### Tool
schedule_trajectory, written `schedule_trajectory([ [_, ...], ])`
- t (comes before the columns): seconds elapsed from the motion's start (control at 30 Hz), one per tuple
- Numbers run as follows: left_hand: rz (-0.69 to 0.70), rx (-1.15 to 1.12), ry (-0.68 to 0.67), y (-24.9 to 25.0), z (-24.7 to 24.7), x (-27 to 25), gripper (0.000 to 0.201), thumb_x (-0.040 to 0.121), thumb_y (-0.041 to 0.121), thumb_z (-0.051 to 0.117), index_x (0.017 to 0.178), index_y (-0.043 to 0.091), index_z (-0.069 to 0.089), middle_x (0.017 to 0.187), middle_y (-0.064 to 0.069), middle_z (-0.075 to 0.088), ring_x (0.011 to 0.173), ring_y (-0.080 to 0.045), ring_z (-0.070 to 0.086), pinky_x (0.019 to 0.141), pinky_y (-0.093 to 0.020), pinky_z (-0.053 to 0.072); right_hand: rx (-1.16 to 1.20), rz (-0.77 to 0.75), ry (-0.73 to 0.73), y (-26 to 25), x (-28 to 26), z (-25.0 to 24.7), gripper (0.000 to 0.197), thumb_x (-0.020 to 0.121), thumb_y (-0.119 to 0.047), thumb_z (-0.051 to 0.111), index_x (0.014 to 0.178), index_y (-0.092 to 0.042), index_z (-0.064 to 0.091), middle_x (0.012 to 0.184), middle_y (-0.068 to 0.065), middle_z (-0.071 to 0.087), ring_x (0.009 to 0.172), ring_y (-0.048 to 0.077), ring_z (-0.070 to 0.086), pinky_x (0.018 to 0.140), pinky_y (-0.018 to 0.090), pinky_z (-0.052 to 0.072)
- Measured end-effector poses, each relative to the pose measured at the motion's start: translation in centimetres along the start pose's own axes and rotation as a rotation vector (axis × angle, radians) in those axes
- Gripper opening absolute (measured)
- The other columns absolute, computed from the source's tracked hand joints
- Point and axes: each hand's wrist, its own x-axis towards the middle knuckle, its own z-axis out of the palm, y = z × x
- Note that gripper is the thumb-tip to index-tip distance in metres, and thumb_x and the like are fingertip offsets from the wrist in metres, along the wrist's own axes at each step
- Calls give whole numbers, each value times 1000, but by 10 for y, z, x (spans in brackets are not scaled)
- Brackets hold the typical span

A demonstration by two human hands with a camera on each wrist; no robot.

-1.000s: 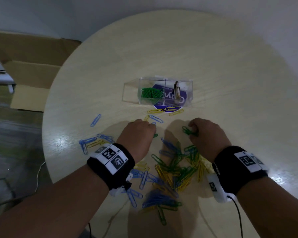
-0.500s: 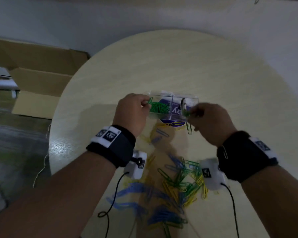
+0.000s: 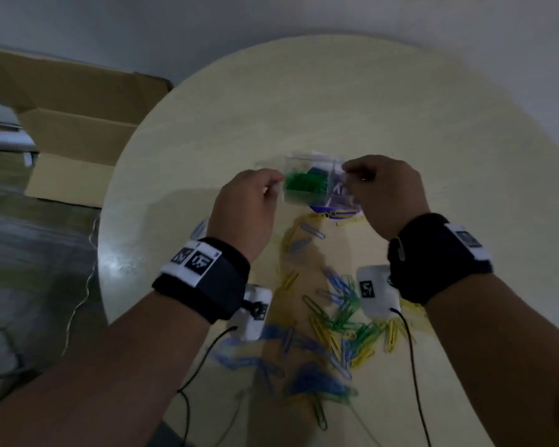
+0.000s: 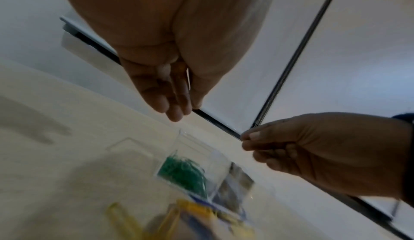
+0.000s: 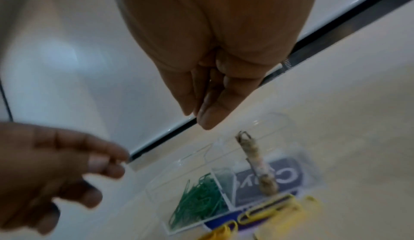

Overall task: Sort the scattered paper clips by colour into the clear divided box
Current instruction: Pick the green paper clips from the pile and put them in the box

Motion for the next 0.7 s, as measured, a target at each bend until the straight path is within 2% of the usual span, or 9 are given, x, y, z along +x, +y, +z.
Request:
schedule_trajectory([
  [0.1, 186, 111, -249, -1, 11, -53, 26, 90, 9, 50, 108, 13, 68, 105, -9, 66, 96, -30, 59, 86, -43, 48, -37, -13, -9, 34, -58, -18, 13, 84, -21, 65, 94, -23, 72, 84, -2, 70, 79, 10, 63, 68, 13, 36],
  [0.17, 331, 163, -437, -2, 25, -90, 32, 76, 5, 52, 103, 14, 66, 105, -8, 65, 95, -33, 55, 84, -45, 47, -121, -62, -53, 61, -97, -21, 13, 86, -21, 64, 96, -22, 72, 88, 2, 71, 82, 20, 64, 74, 21, 41],
  [0.27, 423, 256, -606, -1, 38, -137, 60, 75, -2, 58, 131, 21, 55, 124, -3, 58, 109, -30, 51, 86, -43, 47, -276, -127, -175, 92, -151, -14, 26, 88, -39, 53, 106, -26, 68, 101, 5, 67, 95, 29, 60, 86, 36, 43],
  [0.33, 428, 339, -617, -1, 37, -154, 61, 80, 0, 61, 135, 24, 51, 134, -3, 51, 119, -29, 45, 88, -46, 47, -355, -124, -280, 101, -177, -6, 45, 89, -58, 41, 117, -29, 62, 119, 4, 61, 114, 29, 52, 97, 41, 40],
  [0.4, 402, 382, -558, -5, 34, -157, 50, 84, 10, 63, 129, 29, 55, 139, -2, 48, 124, -28, 42, 91, -47, 46, -391, -165, -355, 101, -192, 2, 54, 87, -68, 36, 121, -35, 59, 136, 6, 50, 132, 33, 37, 107, 45, 34],
  [0.47, 358, 363, -520, -8, 29, -150, 38, 86, 18, 62, 120, 34, 61, 139, -1, 50, 125, -28, 41, 92, -46, 46, -387, -203, -398, 98, -199, 9, 56, 83, -74, 36, 120, -41, 60, 146, 9, 40, 142, 36, 22, 112, 50, 28],
  [0.53, 332, 290, -492, -8, 26, -140, 34, 88, 16, 60, 117, 34, 65, 139, -1, 51, 124, -29, 42, 95, -46, 44, -372, -209, -426, 94, -200, 11, 59, 80, -80, 31, 118, -47, 60, 152, 5, 33, 146, 33, 11, 113, 54, 24],
  [0.63, 400, 231, -462, -3, 32, -119, 43, 89, 7, 57, 128, 26, 60, 143, -2, 50, 123, -30, 45, 97, -46, 44, -293, -228, -383, 95, -193, 7, 54, 81, -78, 35, 116, -47, 61, 151, 1, 35, 146, 31, 15, 112, 54, 24],
  [0.7, 502, 281, -522, -2, 45, -108, 48, 91, 5, 55, 136, 22, 53, 149, -2, 44, 128, -30, 44, 98, -46, 44, -277, -230, -297, 99, -185, 4, 54, 85, -71, 39, 121, -37, 60, 148, 0, 40, 144, 29, 22, 111, 51, 28],
])
